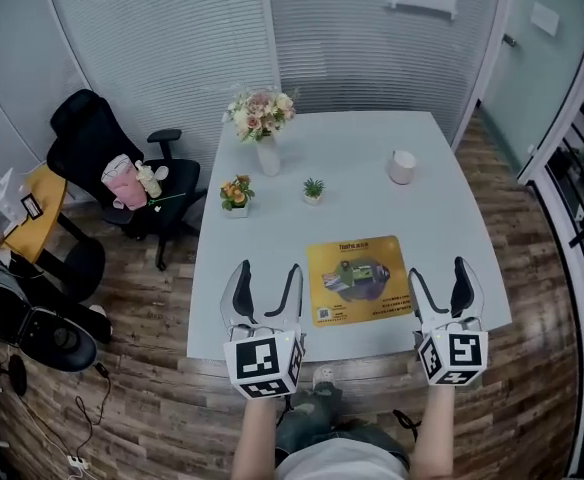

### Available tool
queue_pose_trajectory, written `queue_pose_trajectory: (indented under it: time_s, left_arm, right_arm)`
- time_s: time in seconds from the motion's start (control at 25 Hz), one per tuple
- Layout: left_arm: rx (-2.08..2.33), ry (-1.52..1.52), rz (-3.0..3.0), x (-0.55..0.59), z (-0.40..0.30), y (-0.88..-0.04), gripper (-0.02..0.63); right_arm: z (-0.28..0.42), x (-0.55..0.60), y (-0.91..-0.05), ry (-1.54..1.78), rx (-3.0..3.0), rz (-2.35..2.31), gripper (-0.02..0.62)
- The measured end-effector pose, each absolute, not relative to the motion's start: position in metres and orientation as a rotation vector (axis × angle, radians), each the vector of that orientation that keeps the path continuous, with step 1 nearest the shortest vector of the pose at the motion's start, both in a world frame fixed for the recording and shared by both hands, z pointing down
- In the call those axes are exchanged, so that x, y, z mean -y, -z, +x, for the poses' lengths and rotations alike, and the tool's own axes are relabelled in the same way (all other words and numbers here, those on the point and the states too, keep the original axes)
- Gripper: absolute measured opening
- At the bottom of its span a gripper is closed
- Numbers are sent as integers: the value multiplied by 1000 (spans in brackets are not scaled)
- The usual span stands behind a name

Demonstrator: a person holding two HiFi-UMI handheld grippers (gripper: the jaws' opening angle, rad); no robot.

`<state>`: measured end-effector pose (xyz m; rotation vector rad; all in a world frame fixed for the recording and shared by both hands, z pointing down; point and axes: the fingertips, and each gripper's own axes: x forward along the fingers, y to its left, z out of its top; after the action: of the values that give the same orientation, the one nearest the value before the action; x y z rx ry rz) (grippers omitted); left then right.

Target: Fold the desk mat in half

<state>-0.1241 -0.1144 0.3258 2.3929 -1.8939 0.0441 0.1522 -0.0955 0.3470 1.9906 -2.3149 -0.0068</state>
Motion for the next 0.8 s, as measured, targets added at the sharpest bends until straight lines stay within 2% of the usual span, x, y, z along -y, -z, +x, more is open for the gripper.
queue_pose_trajectory:
  time_s: [0.8]
  left_arm:
    - [1809, -192, 2419, 214, -122, -361, 316]
  right_arm:
    - [149, 185, -384, -58, 2227, 1936, 387]
